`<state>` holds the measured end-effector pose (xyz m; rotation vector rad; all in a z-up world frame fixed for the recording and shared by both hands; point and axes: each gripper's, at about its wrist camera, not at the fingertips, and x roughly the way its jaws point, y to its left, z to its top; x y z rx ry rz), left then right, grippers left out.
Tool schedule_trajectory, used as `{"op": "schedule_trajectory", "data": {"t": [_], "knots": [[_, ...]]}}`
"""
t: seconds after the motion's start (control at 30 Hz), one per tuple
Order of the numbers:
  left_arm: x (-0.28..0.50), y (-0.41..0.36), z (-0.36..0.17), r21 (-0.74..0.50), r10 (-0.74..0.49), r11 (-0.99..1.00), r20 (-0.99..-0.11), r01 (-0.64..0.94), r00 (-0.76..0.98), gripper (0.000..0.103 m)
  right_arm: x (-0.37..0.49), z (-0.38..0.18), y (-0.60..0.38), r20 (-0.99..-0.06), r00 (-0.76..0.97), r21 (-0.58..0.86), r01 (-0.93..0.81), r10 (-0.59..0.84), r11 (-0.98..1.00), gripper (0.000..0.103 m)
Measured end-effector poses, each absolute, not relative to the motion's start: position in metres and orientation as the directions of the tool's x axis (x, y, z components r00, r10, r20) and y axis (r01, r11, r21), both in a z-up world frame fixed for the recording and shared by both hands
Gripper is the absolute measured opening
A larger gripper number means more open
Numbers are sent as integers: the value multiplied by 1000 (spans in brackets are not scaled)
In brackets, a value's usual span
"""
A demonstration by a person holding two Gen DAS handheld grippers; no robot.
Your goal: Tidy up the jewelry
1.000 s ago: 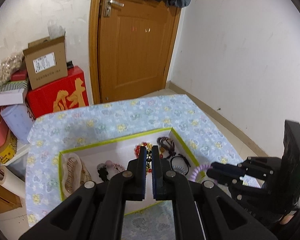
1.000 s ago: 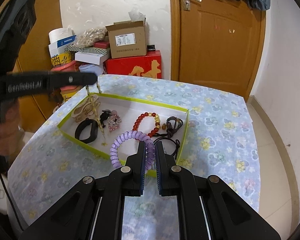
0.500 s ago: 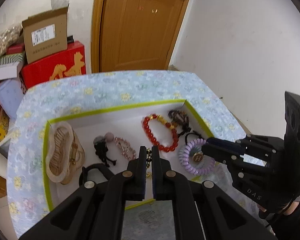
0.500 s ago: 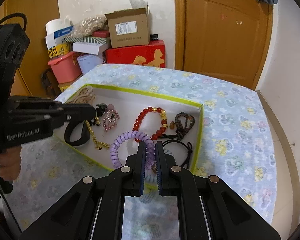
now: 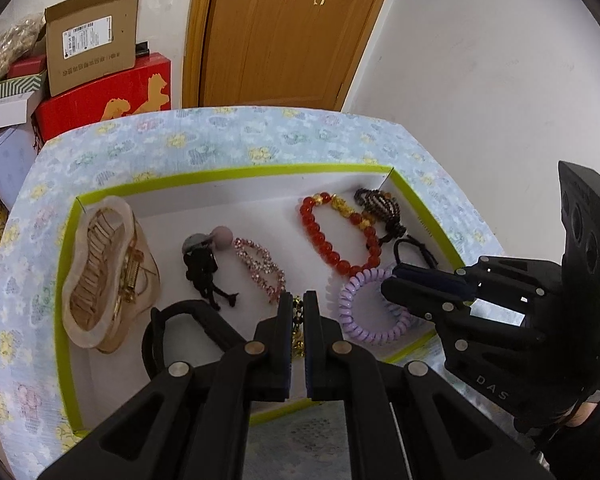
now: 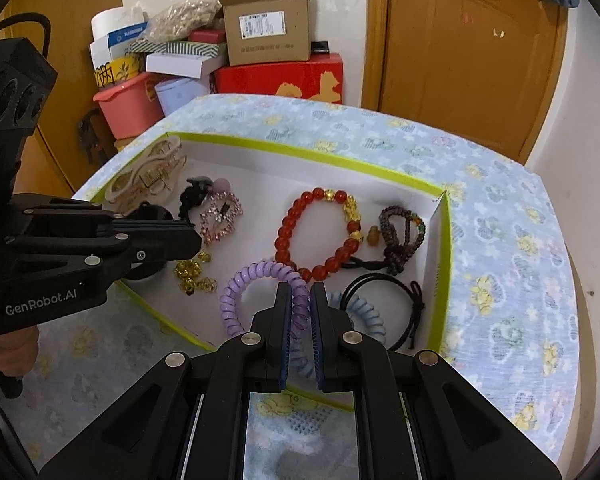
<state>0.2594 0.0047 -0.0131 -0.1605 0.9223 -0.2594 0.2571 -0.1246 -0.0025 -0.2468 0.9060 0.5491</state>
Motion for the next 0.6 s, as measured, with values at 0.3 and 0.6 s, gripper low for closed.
{"op": "schedule_trajectory", "data": {"t": [0.3, 0.6], "knots": [[259, 5, -13, -253, -297, 955, -762, 157, 576, 5, 258, -2, -127, -804, 488, 36, -529, 339, 848, 17], [247, 3, -3, -227, -273, 962, -755, 153, 596, 27, 242, 16, -136, -782, 518, 37, -517, 347, 855, 30]]}}
